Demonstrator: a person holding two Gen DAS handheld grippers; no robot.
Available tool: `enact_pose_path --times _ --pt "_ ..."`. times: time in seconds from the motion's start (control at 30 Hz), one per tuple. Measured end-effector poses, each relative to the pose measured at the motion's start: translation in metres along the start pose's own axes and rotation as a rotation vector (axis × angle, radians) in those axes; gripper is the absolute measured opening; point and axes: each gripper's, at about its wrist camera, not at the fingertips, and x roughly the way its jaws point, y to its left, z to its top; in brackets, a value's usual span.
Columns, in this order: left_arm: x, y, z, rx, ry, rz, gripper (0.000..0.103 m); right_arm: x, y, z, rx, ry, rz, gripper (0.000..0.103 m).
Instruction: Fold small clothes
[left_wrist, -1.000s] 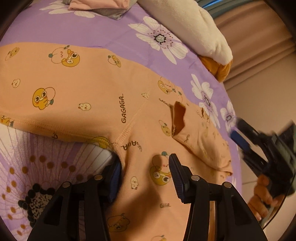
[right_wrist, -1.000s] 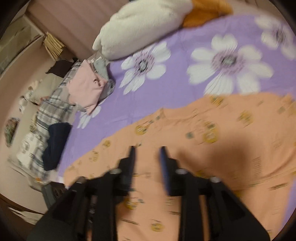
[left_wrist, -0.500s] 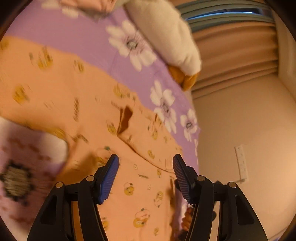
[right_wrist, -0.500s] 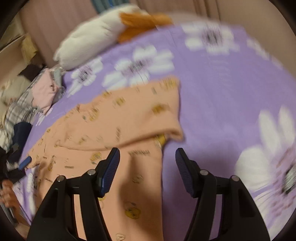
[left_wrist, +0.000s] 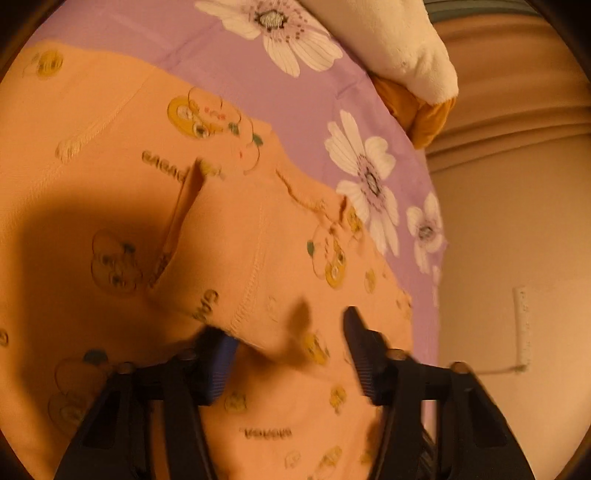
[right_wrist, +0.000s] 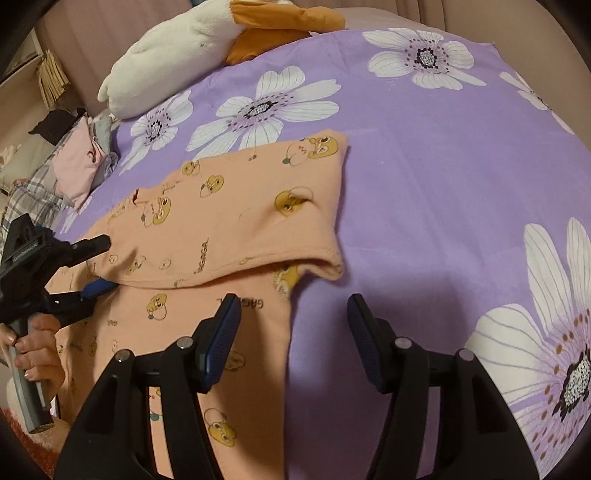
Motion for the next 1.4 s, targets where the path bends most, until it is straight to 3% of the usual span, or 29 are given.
enact_pose_path --times 0.1,0.23,0.3,0.33,0.47,0.63,0.77,0.87,1.03,1.13,1.3,1.37,1.4 --pt "0.004 -0.011 -0.002 0.094 -0.07 0.202 0.012 0.003 0.003 0.001 -0.015 -0.012 -0.01 0.062" --pt "-0.008 -0.021 -0.007 0.18 -0.179 0.321 0.011 0.015 0.012 0.003 -0.08 -0.039 -0.086 0.056" --pt "-0.016 -0.024 -0.005 0.237 -0.234 0.396 0.011 0.016 0.01 0.004 -0.073 -0.069 -0.135 0.029" --pt "-0.021 -0.023 -0.004 0.259 -0.246 0.414 0.011 0.016 0.004 0.006 -0.049 -0.075 -0.138 0.024" --pt "-0.035 -0.004 0.002 0.23 -0.257 0.417 0.011 0.013 -0.02 0.007 0.071 -0.085 -0.063 0.015" --pt "-0.042 0.007 0.002 0.212 -0.26 0.428 0.011 0.012 -0.011 0.002 0.053 -0.083 -0.104 0.015" --pt "-0.049 0.003 -0.004 0.26 -0.302 0.485 0.011 0.007 -0.023 0.001 0.114 -0.06 -0.012 0.016" --pt "-0.05 0.007 -0.002 0.246 -0.289 0.479 0.011 0.005 -0.026 -0.002 0.142 -0.055 0.014 0.018" --pt "-0.053 0.013 -0.001 0.238 -0.295 0.487 0.014 0.006 -0.01 -0.004 0.066 -0.059 -0.047 0.019" --pt "-0.054 0.018 0.001 0.223 -0.295 0.506 0.014 0.005 -0.012 -0.003 0.068 -0.046 -0.017 0.023" --pt "-0.059 0.024 0.006 0.184 -0.26 0.472 0.015 0.003 -0.02 -0.001 0.043 0.019 0.044 0.023" --pt "-0.068 0.025 0.009 0.162 -0.264 0.496 0.019 -0.003 -0.031 -0.001 0.086 0.033 0.084 0.024" --pt "-0.073 0.025 0.01 0.155 -0.276 0.532 0.028 -0.005 -0.035 -0.002 0.109 0.04 0.111 0.026"
